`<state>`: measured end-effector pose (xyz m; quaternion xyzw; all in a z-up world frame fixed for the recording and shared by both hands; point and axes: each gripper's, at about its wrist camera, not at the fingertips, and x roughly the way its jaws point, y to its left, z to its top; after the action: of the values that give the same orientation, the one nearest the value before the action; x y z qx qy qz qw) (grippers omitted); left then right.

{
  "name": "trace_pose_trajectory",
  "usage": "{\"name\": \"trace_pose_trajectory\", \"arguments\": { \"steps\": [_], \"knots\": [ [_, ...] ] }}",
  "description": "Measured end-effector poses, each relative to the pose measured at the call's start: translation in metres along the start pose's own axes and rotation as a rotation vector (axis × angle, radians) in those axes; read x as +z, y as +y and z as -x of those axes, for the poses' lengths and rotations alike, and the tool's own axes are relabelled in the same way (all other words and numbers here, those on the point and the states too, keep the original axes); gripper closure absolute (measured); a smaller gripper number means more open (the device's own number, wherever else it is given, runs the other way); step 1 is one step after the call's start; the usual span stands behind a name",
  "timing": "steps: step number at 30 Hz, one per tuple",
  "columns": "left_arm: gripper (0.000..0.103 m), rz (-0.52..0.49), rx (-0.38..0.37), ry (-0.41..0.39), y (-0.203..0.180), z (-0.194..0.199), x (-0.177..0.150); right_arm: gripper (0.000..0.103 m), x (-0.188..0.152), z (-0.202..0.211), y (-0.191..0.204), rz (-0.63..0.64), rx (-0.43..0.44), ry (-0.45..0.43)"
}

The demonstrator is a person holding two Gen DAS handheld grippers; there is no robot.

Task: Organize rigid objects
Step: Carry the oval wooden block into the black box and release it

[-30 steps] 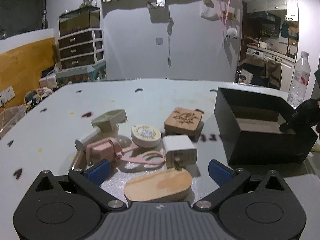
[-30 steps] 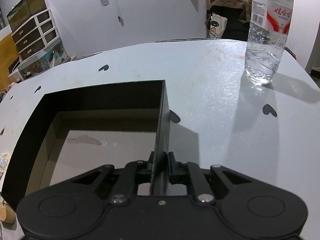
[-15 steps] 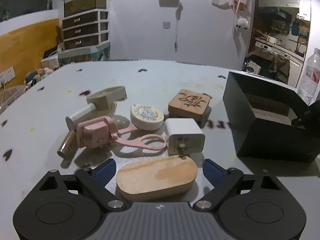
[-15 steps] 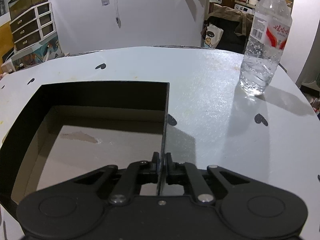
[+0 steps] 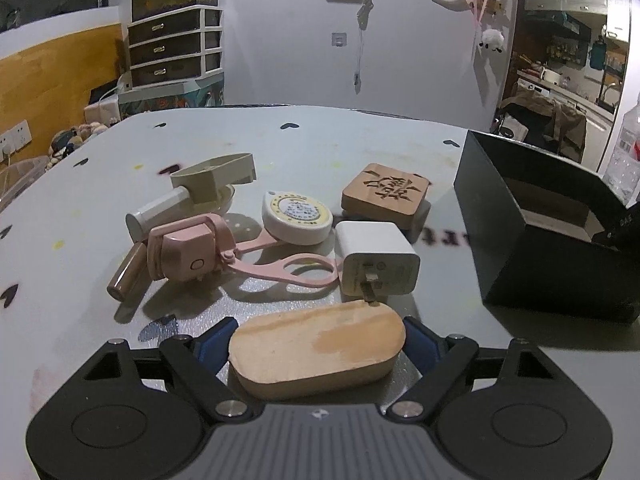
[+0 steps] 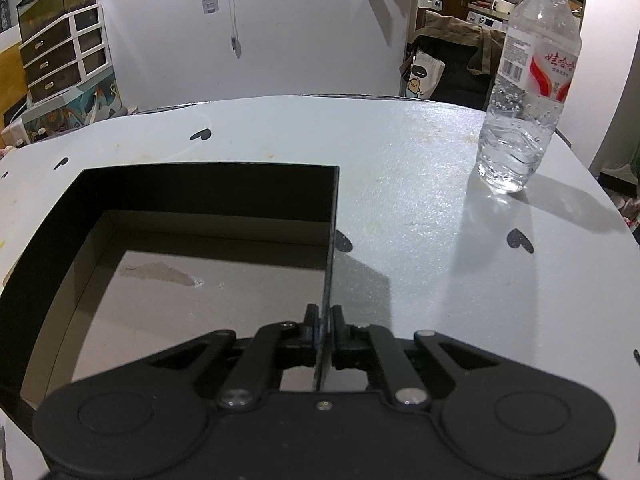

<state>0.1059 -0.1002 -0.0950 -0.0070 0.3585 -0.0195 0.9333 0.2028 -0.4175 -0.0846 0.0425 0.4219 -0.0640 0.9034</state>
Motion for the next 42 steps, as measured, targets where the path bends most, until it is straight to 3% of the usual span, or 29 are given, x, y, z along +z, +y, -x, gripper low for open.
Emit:
{"name": "trace_pose_trajectory", "arguments": {
  "steps": [11, 22, 29, 34, 36, 42],
  "knots": [
    [0.016, 0.067, -0.174, -0.074, -0.014, 0.028, 0.038, 0.098, 0.000, 0.000, 0.000, 0.000, -0.001, 0.000],
    [0.016, 0.002, -0.366, -0.049, -0.109, -0.011, 0.108, 0.097, -0.002, 0.000, -0.003, -0.019, 0.020, 0.001],
    [0.016, -0.050, -0.350, 0.041, -0.163, -0.066, 0.131, 0.096, -0.001, 0.000, -0.005, -0.025, 0.032, 0.004],
    [0.016, -0.054, -0.358, 0.095, -0.178, -0.099, 0.133, 0.096, -0.001, -0.001, -0.005, -0.020, 0.029, 0.004],
    [0.016, -0.083, -0.340, 0.089, -0.185, -0.105, 0.135, 0.096, -0.002, -0.001, -0.004, -0.019, 0.028, 0.004],
    [0.016, -0.155, -0.388, 0.109, -0.207, -0.111, 0.140, 0.096, -0.002, -0.001, -0.004, -0.017, 0.027, 0.004]
  ]
}}
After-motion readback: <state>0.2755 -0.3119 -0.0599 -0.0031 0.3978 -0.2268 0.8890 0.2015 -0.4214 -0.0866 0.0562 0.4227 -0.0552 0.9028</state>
